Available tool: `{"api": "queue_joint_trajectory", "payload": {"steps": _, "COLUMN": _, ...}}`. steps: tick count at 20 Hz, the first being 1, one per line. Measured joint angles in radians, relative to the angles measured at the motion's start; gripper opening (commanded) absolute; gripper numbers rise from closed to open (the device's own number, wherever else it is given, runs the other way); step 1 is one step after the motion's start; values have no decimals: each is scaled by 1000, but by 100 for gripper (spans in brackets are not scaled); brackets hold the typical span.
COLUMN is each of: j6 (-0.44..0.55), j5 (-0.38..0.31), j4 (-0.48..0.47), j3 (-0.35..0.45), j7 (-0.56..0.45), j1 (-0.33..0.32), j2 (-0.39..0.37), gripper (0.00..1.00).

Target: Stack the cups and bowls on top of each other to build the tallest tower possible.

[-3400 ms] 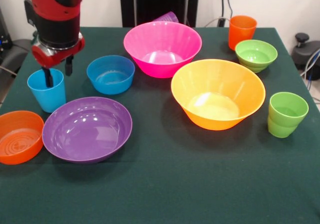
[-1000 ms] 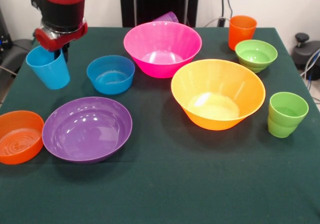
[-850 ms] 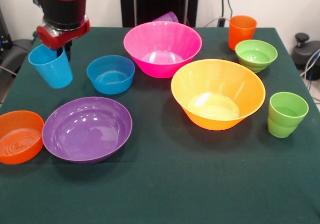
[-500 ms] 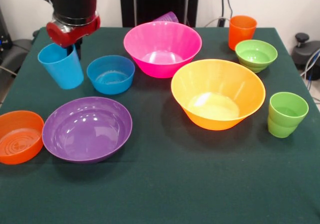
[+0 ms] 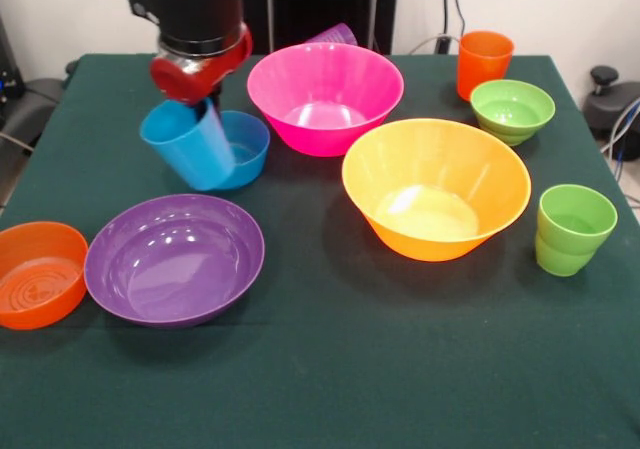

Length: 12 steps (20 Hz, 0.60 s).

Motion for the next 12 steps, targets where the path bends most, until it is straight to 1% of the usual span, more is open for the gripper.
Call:
{"api": "queue_joint_trajectory", "payload": {"steps": 2, "j6": 29, "j5": 0, "j4": 7, "j3": 38, "j7": -35, "j1": -16, "j2": 1, "gripper": 0}}
{"api": "queue_joint_trajectory", "payload": {"steps": 4, "j6": 80, "j5": -4, "j4": 11, "j3": 89, "j7": -102, "j1": -35, "j2": 5, "gripper": 0}}
{"api": "queue_joint_trajectory", "payload": {"steps": 6, "j6": 129, "j5": -23, "j4": 10, "j3": 131, "j7": -185, "j1": -43, "j2": 6, "gripper": 0}}
{"api": "queue_joint_trajectory", "payload": {"steps": 7, "j6": 186, "j5": -51, "j4": 5, "j3": 178, "j7": -300, "j1": -45, "j2": 7, "gripper": 0}}
{"api": "queue_joint_trajectory", "payload": {"steps": 9, "j6": 225, "j5": -69, "j4": -3, "j3": 212, "j7": -392, "j1": -44, "j2": 12, "gripper": 0}}
{"api": "queue_joint_trajectory", "payload": {"steps": 10, "j6": 259, "j5": -83, "j4": -15, "j3": 240, "j7": -478, "j1": -44, "j2": 21, "gripper": 0}}
{"api": "queue_joint_trajectory", "payload": {"steps": 12, "j6": 305, "j5": -101, "j4": -36, "j3": 282, "j7": -615, "j1": -44, "j2": 40, "gripper": 0}}
